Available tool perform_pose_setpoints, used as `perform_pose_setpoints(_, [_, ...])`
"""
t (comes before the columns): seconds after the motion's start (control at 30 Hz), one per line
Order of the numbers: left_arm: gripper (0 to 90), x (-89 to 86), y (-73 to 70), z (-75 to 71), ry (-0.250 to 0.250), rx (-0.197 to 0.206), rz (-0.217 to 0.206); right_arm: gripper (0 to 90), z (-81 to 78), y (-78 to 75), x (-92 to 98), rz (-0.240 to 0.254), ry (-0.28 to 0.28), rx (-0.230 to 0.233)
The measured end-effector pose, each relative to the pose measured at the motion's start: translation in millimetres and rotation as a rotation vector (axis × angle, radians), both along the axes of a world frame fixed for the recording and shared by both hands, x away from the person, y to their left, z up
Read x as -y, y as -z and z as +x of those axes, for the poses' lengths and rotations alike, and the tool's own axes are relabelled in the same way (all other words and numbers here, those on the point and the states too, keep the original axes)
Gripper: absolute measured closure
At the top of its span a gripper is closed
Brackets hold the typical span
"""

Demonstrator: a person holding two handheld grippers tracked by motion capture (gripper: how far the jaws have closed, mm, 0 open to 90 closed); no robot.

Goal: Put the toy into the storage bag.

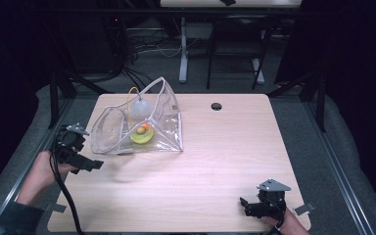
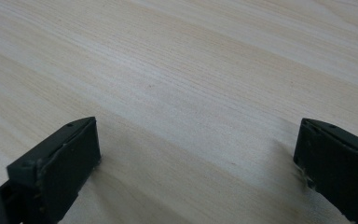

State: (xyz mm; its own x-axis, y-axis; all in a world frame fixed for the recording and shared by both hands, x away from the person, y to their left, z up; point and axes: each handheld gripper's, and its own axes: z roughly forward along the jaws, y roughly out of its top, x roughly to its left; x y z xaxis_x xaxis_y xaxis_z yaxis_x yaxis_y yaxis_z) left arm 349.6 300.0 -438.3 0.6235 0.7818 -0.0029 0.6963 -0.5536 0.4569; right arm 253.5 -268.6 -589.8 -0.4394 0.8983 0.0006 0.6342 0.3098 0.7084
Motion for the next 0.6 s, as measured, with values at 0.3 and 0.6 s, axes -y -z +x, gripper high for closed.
perform_pose_setpoints(0.3, [0.0, 0.6, 36.1, -9.2, 0.03, -0.038, 0.003, 0.0, 0.0, 0.0, 0.0, 0.0, 0.0, 0.0])
perform_pose_setpoints(0.6, [0.0, -12.9, 66.9, -18.0, -0.009, 0.043, -0.096, 0.0, 0.1, 0.0, 0.0, 0.0, 0.0, 0.0])
